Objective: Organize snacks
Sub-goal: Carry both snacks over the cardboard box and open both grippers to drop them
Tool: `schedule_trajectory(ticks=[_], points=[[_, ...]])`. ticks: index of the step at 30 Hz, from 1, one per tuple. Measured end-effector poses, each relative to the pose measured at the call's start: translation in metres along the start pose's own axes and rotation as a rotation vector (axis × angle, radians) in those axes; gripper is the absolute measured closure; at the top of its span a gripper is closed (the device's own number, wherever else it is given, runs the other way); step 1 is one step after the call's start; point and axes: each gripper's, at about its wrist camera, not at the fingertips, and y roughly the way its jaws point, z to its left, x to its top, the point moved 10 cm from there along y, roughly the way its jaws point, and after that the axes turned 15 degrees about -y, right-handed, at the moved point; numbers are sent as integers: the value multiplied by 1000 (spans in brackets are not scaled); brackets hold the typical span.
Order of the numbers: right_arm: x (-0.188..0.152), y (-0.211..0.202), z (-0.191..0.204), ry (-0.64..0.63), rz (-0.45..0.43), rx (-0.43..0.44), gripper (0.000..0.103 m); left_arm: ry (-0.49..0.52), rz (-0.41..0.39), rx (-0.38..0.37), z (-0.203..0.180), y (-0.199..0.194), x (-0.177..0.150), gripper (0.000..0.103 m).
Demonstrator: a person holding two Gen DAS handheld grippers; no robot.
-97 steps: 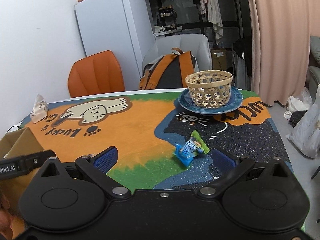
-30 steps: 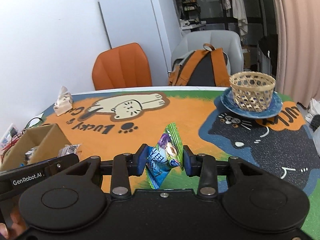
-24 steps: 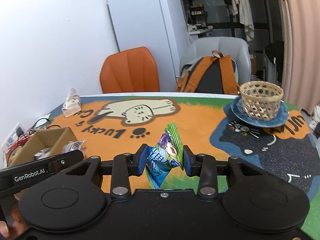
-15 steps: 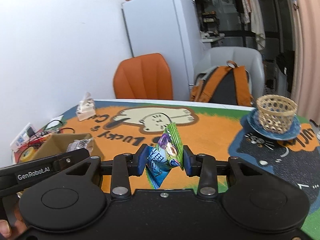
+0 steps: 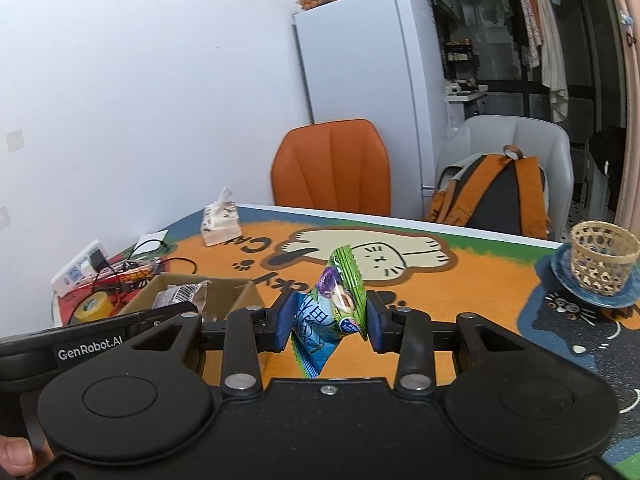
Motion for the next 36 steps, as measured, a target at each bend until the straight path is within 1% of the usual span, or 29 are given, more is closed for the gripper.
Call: schedule_trajectory(ticks=[11, 16, 19, 24, 34, 36], points=[[14, 8, 36, -40, -11, 40, 66, -58, -11, 53, 51, -9, 20, 71], [18, 16, 51, -57, -7, 48, 66, -73, -19, 63, 70, -13, 28, 71], [21, 19, 61, -66, -5, 53, 66, -86, -8, 66, 80, -14, 29, 71], [25, 21, 82, -89, -6, 75, 66, -92, 10, 72, 91, -14, 29, 71], [28, 29, 123, -131, 4, 132, 65, -120, 11, 106, 115, -29, 28, 71], [26, 30, 129, -136, 9, 138, 65, -114, 5, 97, 116, -33, 30, 67]])
